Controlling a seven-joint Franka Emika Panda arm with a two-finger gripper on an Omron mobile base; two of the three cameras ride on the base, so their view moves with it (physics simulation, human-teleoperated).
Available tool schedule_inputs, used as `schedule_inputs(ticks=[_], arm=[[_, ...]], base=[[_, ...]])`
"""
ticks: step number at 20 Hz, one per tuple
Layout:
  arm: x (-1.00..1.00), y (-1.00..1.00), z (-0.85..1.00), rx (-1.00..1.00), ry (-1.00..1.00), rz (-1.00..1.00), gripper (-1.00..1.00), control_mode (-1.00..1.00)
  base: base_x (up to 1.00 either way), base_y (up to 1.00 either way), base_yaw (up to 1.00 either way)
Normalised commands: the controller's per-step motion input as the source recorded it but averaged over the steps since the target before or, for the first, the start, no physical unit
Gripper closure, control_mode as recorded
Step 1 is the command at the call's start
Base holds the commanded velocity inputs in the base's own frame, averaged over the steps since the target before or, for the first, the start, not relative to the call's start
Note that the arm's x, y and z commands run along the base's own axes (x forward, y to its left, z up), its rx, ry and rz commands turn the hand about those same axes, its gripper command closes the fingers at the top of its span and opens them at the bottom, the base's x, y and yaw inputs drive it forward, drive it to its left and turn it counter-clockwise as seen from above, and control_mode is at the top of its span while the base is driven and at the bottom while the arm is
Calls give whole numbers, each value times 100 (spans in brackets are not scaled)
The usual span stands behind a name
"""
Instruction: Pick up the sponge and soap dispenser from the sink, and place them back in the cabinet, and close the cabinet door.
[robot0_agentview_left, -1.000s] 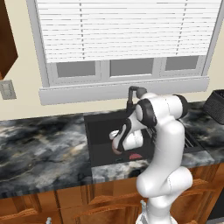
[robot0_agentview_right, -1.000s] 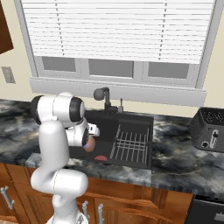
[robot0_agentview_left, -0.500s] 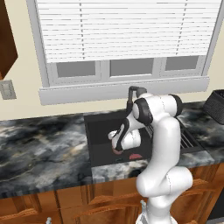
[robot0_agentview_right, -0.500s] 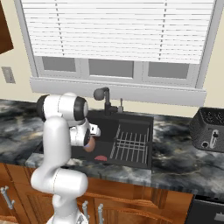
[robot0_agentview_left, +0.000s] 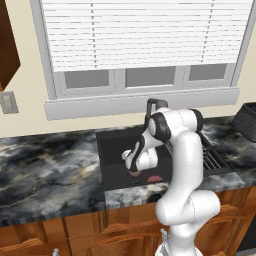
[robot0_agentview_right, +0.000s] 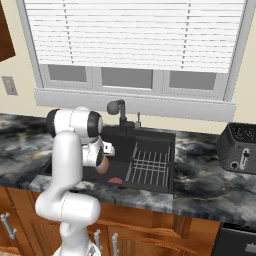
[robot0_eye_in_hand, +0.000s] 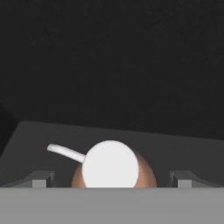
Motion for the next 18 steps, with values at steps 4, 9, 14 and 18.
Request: schedule_inputs(ticks=[4,9,14,18], arm=[[8,2,-12,0,1,0,-100,-100],[16,0,-12,0,0,0,-100,-100],[3,0,-3,0,1,0,100,-100],[0,0,0,0,0,0,100,-100]], base=[[0,0,0],[0,0,0],[0,0,0],[0,0,0]])
